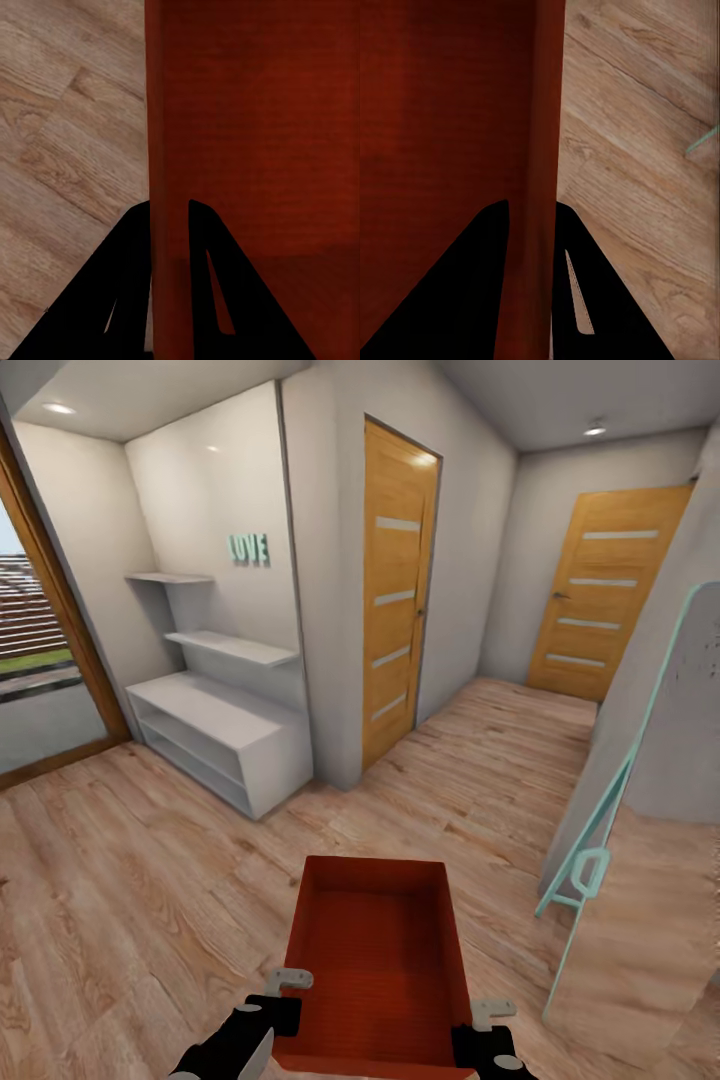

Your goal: Move the two storage containers from the living room to the garage. In the garage, place one container on the floor and stack the other container on top of it (either order is fine).

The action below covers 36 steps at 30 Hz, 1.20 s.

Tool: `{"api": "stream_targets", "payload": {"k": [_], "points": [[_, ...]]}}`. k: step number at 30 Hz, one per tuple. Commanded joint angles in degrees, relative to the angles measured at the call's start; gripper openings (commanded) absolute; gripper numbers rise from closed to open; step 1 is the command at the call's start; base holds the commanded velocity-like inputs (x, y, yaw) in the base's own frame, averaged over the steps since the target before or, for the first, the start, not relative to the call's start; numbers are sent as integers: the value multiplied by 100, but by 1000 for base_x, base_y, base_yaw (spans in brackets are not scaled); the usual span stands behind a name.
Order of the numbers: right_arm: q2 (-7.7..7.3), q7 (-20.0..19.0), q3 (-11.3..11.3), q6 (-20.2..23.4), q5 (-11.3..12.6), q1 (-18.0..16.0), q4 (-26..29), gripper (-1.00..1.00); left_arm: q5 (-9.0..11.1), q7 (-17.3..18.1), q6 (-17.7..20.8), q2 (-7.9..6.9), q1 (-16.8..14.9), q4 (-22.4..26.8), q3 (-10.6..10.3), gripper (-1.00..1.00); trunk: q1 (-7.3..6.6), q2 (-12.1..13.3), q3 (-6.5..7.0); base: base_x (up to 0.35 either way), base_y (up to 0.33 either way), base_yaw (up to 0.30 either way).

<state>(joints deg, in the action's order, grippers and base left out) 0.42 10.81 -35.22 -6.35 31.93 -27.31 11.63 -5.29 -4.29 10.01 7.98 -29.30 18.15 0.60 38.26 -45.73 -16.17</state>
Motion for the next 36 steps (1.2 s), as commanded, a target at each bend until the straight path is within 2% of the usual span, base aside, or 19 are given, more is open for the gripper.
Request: {"api": "stream_targets", "payload": {"k": [1, 29, 36], "points": [[-24, 88, 33, -40, 6, -10, -3, -100, 37, -46, 36, -1, 2, -5, -104, -100, 4, -5, -7, 323, 0, -242], [-24, 88, 32, -35, 6, -11, -3, -100, 37, -46, 36, 1, 2, -2, -104, -100, 4, -5, -7, 323, 0, -241], [-24, 83, 32, -35, 6, -11, -3, -100, 37, -46, 36, -2, 1, 4, -104, -100, 4, -5, -7, 323, 0, -48]]}}
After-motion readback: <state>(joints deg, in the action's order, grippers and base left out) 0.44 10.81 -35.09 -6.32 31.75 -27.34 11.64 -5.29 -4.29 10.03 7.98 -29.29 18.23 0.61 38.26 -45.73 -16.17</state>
